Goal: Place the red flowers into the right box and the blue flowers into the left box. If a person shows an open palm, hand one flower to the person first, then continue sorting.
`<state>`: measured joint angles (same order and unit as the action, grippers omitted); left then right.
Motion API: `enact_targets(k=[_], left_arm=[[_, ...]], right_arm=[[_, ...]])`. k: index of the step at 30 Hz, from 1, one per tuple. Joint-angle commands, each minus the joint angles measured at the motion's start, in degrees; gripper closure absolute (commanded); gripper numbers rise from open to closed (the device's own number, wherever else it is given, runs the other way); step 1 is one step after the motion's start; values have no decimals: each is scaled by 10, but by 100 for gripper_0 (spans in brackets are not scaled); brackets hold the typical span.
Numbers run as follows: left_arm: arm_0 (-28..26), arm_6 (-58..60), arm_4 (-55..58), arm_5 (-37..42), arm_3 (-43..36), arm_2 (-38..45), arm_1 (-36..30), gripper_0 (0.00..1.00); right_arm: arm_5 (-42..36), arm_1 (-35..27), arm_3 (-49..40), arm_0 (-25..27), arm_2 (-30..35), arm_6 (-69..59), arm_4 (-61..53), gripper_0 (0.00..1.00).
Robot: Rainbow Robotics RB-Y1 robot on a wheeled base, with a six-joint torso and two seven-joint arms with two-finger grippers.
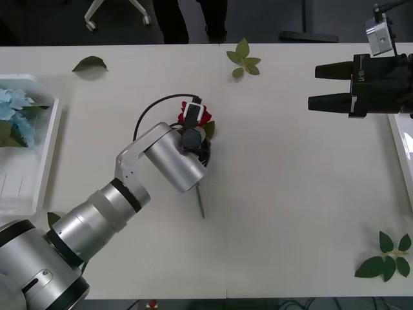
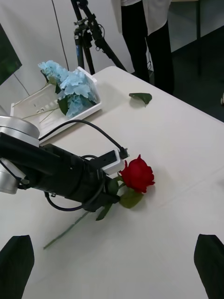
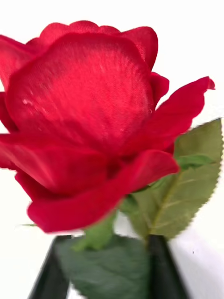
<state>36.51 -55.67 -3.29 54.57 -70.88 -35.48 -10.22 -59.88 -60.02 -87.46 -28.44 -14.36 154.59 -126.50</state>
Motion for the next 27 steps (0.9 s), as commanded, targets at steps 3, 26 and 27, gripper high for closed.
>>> enact_targets(k=[3,26,27], left_arm=[[2,-13,-6,0,9,-3,6,100],[-93,-73,174,168,-389,107,-118,100],[-101,-89,195,169,-405,122,-124,100]], right_arm=[[6,-17,-12,1,6,4,-4,0],[11,-17,-12,15,8,4,-16,0],[12,-17,-12,18,9,4,-22,0]])
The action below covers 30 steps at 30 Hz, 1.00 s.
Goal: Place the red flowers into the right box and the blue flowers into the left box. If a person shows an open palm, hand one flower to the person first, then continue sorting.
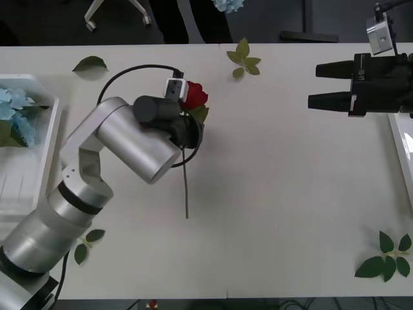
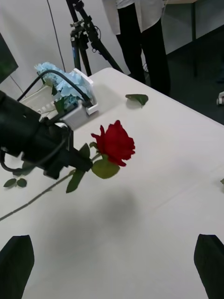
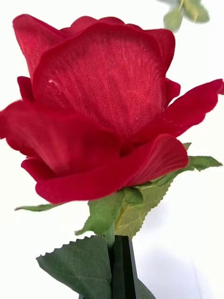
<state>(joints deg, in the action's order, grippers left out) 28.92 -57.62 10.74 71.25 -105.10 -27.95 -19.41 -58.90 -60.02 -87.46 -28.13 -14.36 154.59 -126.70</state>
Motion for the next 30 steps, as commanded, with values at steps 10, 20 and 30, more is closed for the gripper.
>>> enact_targets(k=[10,20,30], left_arm=[[-89,-319,329,0,-134,226,-58,100],[-91,-477,595,-74,-126,296,-50,100],[-120,-566,765,-226,-117,237,-40,100]], right_arm=[[4,-21,-12,57,9,4,-58,0],[4,-24,-12,108,8,4,-87,0],[-34,-23,-13,166,8,4,-113,0]])
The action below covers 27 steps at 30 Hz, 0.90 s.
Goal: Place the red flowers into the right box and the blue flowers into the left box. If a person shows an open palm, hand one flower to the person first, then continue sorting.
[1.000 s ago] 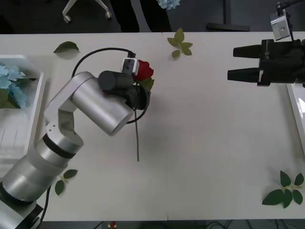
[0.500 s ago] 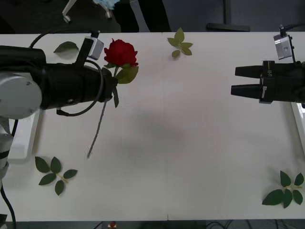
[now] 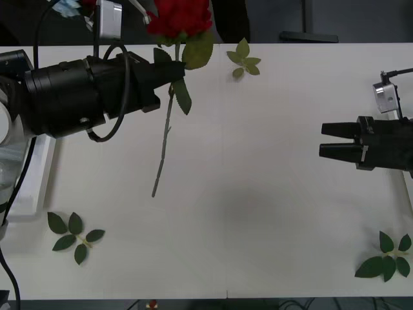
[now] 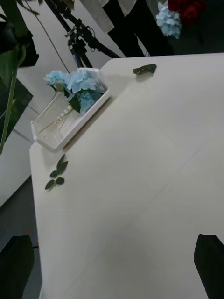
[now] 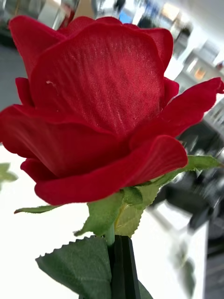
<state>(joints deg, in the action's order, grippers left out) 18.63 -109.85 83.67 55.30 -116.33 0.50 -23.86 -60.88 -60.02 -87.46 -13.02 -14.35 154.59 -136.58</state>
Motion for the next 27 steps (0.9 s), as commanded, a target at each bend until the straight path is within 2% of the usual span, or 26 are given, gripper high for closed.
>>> enact_targets(k=[1,7,16,27], left_arm=[[-19,-50,44,-88,-5,-60,5,100],[-26,-65,58,-205,-5,-133,23,100],[-21,-71,29,-310,15,-212,68,100],[3,-75,16,-365,54,-257,94,100]], right_arm=[[-19,-23,-15,19,8,4,-16,0],[-31,-23,-62,56,6,4,-37,0],[-15,-22,-132,83,-18,-72,-46,0],[16,3,-164,75,-31,-149,-47,0]])
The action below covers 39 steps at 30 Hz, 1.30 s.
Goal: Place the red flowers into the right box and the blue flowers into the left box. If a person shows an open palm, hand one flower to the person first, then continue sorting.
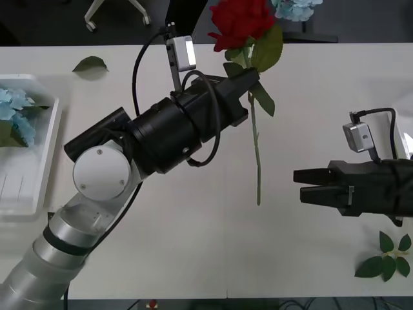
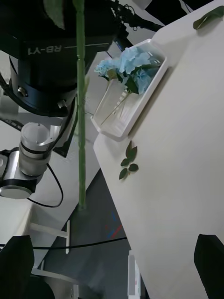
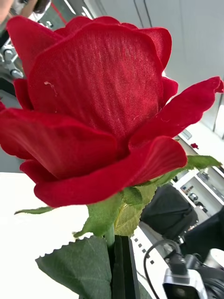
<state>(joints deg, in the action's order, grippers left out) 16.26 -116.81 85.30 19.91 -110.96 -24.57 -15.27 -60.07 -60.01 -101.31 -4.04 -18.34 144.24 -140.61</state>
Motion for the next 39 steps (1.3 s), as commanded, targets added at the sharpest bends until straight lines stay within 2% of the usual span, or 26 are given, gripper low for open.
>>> enact_targets(k=[1,7,18,30,39], left_arm=[[28,-5,-1,-11,2,-8,9,100],[33,-3,-3,-11,9,-18,9,100],[33,-2,-4,-11,9,-27,10,100],[33,-2,-3,-11,9,-32,10,100],[32,-1,-3,-11,9,-33,10,100]], right_arm=[[12,3,-31,-16,8,-55,-6,0],[26,10,-45,-21,-2,-68,-6,0],[89,11,-46,-80,-78,-71,-5,0],[122,39,-46,-105,-83,-122,60,0],[159,41,-48,-132,-129,-131,59,0]])
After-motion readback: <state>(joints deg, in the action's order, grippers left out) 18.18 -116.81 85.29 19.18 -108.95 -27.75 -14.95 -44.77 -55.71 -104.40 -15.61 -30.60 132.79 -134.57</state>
